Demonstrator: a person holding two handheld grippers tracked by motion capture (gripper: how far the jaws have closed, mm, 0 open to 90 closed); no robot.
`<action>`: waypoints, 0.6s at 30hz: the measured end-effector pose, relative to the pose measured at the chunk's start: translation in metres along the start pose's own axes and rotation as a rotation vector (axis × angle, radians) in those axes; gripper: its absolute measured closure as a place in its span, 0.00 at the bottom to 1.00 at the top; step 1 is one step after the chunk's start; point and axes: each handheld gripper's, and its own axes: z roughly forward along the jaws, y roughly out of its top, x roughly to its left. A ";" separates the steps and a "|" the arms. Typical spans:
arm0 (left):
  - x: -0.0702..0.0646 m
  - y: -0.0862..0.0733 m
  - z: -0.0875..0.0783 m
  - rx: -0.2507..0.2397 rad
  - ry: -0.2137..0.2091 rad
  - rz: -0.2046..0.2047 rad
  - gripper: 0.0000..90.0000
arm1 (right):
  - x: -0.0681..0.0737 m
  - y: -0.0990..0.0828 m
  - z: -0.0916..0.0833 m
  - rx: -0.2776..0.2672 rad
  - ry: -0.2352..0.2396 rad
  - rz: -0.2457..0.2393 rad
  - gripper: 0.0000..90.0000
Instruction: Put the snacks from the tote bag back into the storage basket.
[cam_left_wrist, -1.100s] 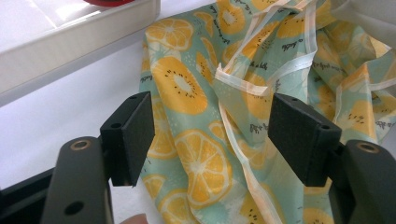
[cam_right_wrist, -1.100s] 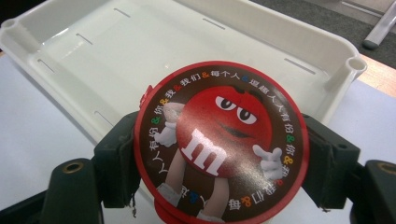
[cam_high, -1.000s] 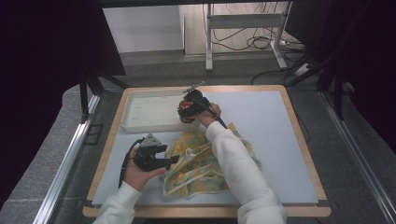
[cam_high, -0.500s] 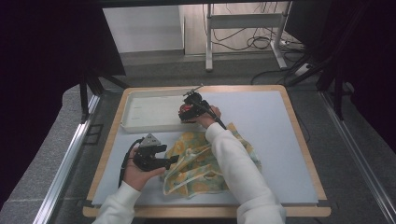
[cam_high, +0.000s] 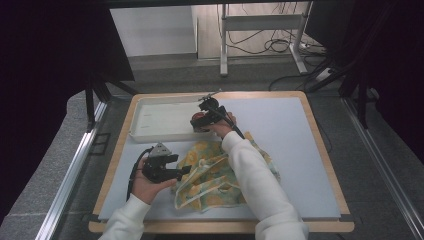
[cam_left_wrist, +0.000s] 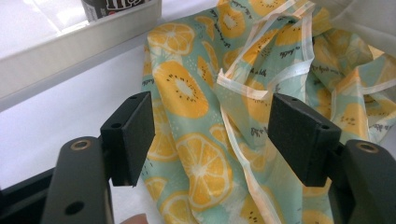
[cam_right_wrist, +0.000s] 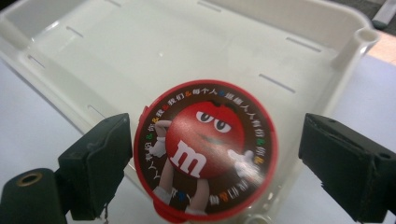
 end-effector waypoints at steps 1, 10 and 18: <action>0.000 0.000 0.000 -0.002 0.002 -0.004 0.35 | 0.000 0.000 -0.003 -0.004 0.000 0.000 0.11; 0.010 -0.001 -0.003 -0.006 0.013 -0.021 0.36 | -0.001 0.002 -0.035 -0.079 0.028 -0.007 0.17; 0.009 0.000 -0.005 -0.011 0.020 -0.014 0.36 | 0.004 -0.004 -0.063 -0.101 0.049 -0.046 0.21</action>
